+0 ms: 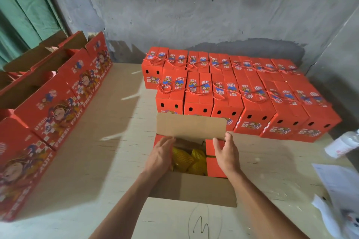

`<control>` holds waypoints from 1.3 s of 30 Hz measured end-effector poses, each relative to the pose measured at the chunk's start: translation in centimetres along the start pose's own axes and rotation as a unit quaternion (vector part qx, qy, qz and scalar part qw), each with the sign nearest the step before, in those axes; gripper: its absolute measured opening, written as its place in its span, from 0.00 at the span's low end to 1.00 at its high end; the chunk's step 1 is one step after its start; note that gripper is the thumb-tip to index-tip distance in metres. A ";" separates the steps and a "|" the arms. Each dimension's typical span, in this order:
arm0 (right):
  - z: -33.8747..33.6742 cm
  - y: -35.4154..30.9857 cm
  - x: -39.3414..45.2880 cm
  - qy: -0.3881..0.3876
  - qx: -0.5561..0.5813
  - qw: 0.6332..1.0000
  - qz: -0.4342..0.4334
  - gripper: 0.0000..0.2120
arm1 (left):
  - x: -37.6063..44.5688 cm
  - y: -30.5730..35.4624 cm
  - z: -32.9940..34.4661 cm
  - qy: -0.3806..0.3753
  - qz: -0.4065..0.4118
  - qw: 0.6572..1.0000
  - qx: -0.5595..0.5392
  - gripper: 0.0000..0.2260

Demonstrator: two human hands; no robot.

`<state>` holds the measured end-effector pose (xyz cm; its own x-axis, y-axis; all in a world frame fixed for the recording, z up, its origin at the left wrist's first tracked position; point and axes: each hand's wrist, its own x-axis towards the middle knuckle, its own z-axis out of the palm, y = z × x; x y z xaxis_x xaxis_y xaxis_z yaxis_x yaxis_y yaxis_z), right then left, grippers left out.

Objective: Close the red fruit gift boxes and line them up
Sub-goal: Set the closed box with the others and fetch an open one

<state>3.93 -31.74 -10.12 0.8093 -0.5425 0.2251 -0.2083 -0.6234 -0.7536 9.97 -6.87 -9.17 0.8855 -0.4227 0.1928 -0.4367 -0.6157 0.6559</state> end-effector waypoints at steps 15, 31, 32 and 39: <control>-0.9 -0.7 -1.6 0.083 -0.045 0.994 -0.051 0.19 | -0.4 -1.3 0.0 0.089 -0.100 0.982 -0.134 0.45; -3.1 1.0 -2.8 -0.009 -0.098 0.985 -0.139 0.18 | -0.9 -0.7 -0.3 0.143 -0.032 0.989 -0.029 0.18; -3.2 1.3 -3.1 -0.028 -0.102 0.983 -0.150 0.21 | -0.9 -0.8 -0.3 0.130 -0.023 0.991 -0.024 0.21; -3.6 2.2 -3.1 -0.162 -0.212 0.954 -0.139 0.43 | -1.6 -3.2 -1.2 -0.077 -0.059 0.991 0.090 0.30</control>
<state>-1.03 -33.43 -10.20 0.9784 -0.1638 0.1261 -0.1086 -0.9265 -0.3603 10.12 -3.40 -10.68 0.9037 -0.4281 -0.0007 -0.3644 -0.7700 0.5237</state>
